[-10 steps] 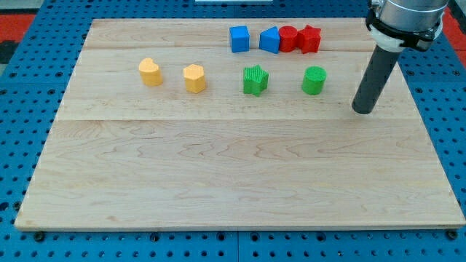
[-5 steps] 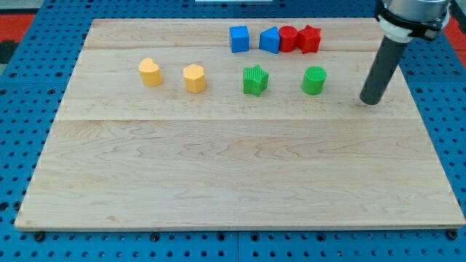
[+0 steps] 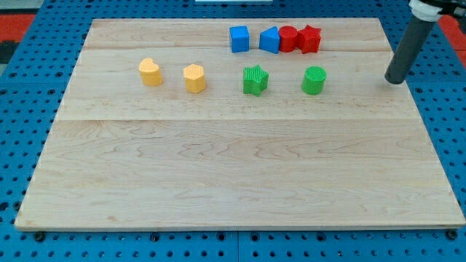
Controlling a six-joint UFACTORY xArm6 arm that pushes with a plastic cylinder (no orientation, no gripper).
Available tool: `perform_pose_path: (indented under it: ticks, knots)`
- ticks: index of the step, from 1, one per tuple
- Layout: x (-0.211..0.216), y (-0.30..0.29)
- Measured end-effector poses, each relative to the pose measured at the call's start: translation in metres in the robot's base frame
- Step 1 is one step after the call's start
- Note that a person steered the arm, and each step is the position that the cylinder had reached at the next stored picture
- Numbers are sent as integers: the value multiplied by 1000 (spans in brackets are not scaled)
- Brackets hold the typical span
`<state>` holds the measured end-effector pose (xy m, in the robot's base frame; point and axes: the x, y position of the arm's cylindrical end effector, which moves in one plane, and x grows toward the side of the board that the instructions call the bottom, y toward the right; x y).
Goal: Move your arm towards top right
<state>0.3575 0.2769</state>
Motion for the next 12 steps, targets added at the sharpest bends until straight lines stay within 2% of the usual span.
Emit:
perform_pose_path:
  ticks: [2,6,12]
  knots:
    - [-26,27]
    - [-47,7]
    - [-44,4]
